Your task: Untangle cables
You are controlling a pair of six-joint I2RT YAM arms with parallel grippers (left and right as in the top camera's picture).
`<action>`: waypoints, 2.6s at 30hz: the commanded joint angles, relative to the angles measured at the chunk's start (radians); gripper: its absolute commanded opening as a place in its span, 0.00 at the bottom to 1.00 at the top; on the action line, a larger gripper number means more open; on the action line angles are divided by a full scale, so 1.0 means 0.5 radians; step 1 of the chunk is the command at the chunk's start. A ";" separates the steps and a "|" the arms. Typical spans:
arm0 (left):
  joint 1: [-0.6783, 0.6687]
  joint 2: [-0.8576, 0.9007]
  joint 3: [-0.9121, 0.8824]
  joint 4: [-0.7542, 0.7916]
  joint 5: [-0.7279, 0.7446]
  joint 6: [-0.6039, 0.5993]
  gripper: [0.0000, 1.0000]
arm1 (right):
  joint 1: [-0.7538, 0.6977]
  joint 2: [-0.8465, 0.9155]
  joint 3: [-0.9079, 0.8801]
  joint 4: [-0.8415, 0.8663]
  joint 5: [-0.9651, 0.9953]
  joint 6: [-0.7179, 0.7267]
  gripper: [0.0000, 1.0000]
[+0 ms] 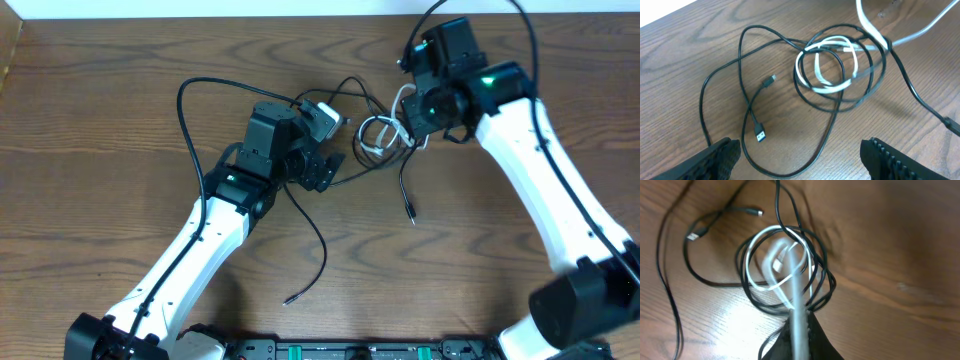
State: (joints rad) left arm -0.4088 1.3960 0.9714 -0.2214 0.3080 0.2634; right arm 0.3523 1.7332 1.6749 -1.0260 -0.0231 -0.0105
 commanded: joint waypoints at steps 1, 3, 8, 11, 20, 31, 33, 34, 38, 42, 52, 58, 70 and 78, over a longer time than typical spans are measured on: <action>-0.002 0.002 0.010 -0.008 -0.012 0.025 0.82 | 0.009 -0.137 0.050 -0.011 0.095 0.012 0.01; -0.002 0.002 0.010 -0.008 -0.013 0.025 0.82 | 0.009 -0.212 0.055 -0.005 0.123 0.012 0.01; -0.002 0.002 0.010 -0.013 -0.012 0.025 0.82 | 0.009 -0.414 0.112 -0.008 0.227 0.012 0.01; -0.002 0.002 0.010 -0.013 -0.013 0.025 0.82 | 0.009 -0.539 0.196 -0.010 0.260 0.012 0.01; -0.002 0.002 0.010 -0.014 -0.012 0.024 0.82 | 0.009 -0.847 0.495 -0.016 0.259 0.011 0.01; -0.002 0.002 0.010 -0.015 -0.012 0.024 0.83 | 0.010 -0.584 0.353 -0.421 0.209 0.034 0.89; -0.002 0.002 0.010 -0.018 -0.012 0.025 0.83 | 0.010 -0.484 0.286 -0.449 0.163 0.086 0.91; -0.002 0.002 0.010 -0.019 -0.012 0.024 0.83 | 0.010 -0.426 0.246 -0.451 0.130 0.120 0.92; -0.002 0.002 0.010 -0.020 -0.012 0.025 0.82 | 0.010 -0.235 0.120 -0.397 0.059 0.309 0.92; -0.002 0.002 0.010 -0.019 -0.012 0.024 0.82 | 0.023 -0.095 -0.005 -0.305 0.056 0.602 0.87; -0.002 0.002 0.010 -0.020 -0.013 0.025 0.83 | 0.143 -0.021 -0.430 0.256 0.034 0.486 0.71; -0.002 0.002 0.010 -0.020 -0.012 0.025 0.82 | 0.161 -0.019 -0.705 0.424 0.034 0.467 0.73; -0.002 0.003 0.010 -0.103 -0.014 0.025 0.82 | 0.162 0.183 -0.930 0.846 0.024 0.207 0.55; -0.002 0.003 0.010 -0.103 -0.013 0.024 0.82 | 0.162 0.204 -0.930 1.201 0.016 0.417 0.52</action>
State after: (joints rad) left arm -0.4088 1.3960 0.9714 -0.2699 0.3080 0.2634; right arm 0.4309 1.8370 1.2087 -0.4541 -0.0086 0.1421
